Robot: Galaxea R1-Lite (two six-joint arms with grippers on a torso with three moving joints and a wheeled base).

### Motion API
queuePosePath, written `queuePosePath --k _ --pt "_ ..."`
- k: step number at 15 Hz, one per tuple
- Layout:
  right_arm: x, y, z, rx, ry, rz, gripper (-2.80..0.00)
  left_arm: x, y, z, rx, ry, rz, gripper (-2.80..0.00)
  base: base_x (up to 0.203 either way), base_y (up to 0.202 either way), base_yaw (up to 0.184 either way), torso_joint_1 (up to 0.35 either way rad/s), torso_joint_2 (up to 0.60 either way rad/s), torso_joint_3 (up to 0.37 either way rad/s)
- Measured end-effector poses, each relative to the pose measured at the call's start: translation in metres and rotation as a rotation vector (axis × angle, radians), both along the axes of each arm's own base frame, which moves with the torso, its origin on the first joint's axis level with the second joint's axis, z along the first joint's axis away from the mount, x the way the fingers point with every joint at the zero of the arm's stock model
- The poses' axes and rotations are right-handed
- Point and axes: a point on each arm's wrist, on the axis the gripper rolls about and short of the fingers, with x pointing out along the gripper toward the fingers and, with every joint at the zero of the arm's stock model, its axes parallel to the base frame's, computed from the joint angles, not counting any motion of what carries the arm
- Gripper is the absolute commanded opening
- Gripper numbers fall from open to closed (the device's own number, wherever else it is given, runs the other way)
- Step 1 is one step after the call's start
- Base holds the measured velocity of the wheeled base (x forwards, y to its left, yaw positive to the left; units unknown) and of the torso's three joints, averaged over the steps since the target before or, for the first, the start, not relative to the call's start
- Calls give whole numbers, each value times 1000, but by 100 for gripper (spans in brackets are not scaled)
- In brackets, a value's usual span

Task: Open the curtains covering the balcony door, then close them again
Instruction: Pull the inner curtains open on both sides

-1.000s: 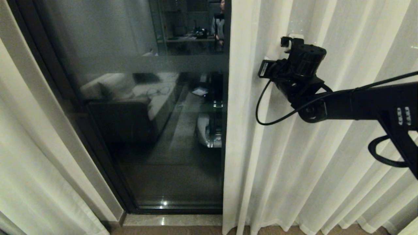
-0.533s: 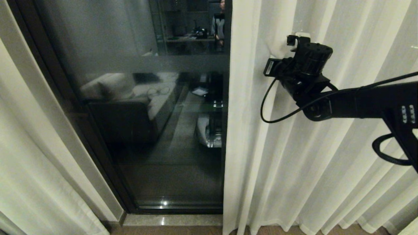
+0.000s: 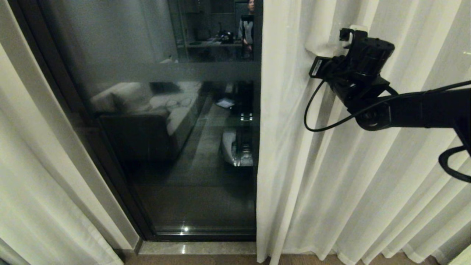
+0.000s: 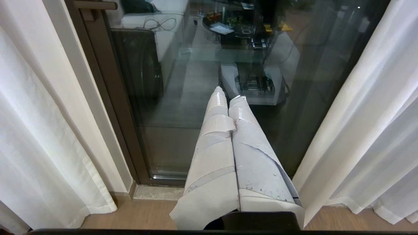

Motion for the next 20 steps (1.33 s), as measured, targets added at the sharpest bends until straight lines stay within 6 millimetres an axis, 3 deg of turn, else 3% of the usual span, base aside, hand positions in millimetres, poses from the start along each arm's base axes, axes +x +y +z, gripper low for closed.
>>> queuePosePath --k 7,20 --pt "-22 -28 12 1 -23 -49 -280 0 0 0 0 0 0 -280 0 0 0 0 0 0" --pt "-84 -92 14 -2 -11 -165 -280 0 0 0 0 0 0 -280 0 0 0 0 0 0"
